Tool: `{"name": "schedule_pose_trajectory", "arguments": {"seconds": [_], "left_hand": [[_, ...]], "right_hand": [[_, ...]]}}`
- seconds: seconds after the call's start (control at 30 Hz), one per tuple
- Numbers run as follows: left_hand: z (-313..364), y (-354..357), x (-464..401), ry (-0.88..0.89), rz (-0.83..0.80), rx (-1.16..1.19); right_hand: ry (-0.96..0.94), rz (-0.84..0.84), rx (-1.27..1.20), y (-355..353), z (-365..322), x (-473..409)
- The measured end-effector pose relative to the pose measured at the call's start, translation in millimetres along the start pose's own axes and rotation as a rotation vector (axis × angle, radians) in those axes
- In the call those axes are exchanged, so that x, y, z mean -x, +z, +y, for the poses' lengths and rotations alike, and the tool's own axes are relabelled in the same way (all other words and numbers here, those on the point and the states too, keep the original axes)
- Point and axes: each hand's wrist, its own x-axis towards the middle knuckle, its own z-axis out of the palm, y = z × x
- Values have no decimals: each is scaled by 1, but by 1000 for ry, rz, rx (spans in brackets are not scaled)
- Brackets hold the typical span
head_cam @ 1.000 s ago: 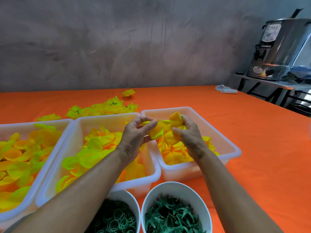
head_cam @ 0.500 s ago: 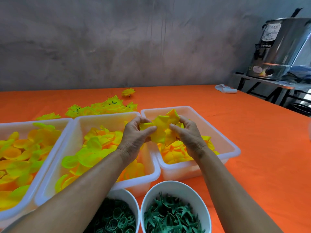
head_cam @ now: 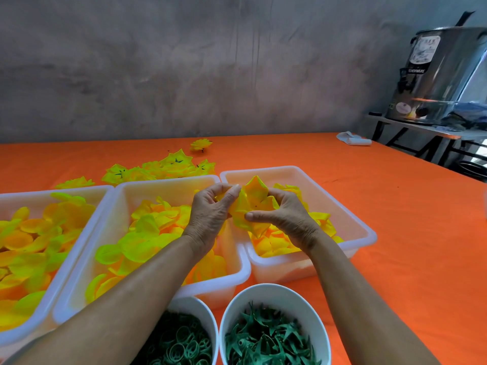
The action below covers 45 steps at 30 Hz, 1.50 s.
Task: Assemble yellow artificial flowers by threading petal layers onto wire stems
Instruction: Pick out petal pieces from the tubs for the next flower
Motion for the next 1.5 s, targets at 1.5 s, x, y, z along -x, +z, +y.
{"name": "schedule_pose_trajectory", "arguments": {"seconds": [1.5], "left_hand": [[-3,-3,-1,15,-52,-107]], "right_hand": [[-116,500,327,-9,11,-9]]}}
